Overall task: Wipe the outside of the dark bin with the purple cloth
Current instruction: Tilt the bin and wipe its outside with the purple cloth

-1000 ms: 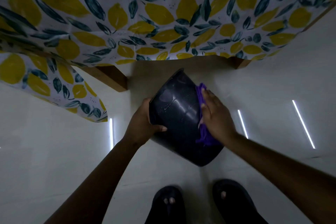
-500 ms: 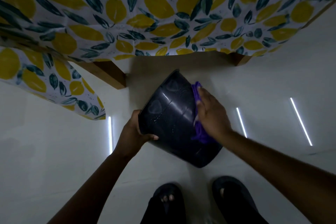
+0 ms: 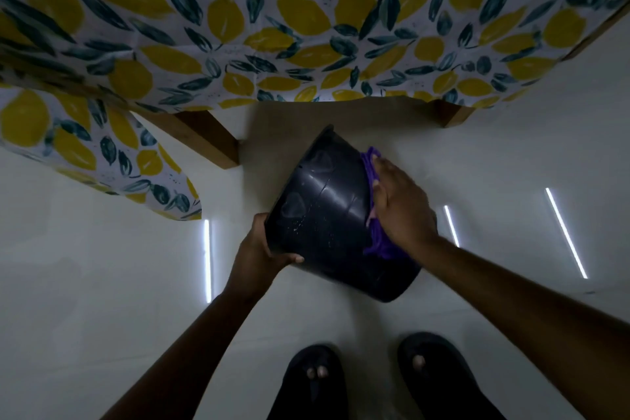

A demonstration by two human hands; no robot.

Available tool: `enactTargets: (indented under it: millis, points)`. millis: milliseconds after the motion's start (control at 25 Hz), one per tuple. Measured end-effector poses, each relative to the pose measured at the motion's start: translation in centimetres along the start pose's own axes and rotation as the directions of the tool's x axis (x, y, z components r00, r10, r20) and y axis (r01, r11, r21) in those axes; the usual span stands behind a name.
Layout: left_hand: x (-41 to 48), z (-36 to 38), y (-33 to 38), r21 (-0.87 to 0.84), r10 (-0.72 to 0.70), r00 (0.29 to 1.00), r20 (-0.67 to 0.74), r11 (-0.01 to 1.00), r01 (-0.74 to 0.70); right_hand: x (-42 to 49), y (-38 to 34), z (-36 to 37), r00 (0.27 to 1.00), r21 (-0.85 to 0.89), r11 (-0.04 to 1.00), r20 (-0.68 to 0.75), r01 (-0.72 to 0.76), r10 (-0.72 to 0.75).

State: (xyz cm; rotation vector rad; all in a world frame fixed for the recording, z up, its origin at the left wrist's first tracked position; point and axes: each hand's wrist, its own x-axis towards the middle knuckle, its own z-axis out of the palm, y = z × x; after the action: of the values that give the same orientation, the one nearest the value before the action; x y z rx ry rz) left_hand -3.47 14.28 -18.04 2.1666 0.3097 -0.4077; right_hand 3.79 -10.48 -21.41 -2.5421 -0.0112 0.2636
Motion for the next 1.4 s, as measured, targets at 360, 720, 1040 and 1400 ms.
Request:
enactTargets:
  millis: [360, 720, 1040, 1400]
  points:
    - [5.0, -0.3, 6.1, 0.136, 0.083, 0.993, 0.084, 0.986, -0.093, -4.7, -2.7, 1.6, 0.990, -0.154, 0.979, -0.022, 0.131, -0.136]
    - [2.8, -0.2, 4.4, 0.075, 0.020, 1.000, 0.005, 0.997, -0.020, 2.3, -0.5, 0.5, 0.995, 0.124, 0.991, 0.089, -0.047, 0.036]
    - [1.6, -1.0, 2.7, 0.077, -0.006, 0.999, 0.038, 0.997, 0.003, -2.9, -3.3, 1.1, 0.962, -0.041, 0.963, 0.075, 0.266, -0.262]
    - [1.4, -1.1, 2.2, 0.047, 0.011, 0.999, 0.033, 0.999, -0.013, -3.9, -3.1, 1.6, 0.997, -0.094, 0.993, 0.016, 0.078, -0.077]
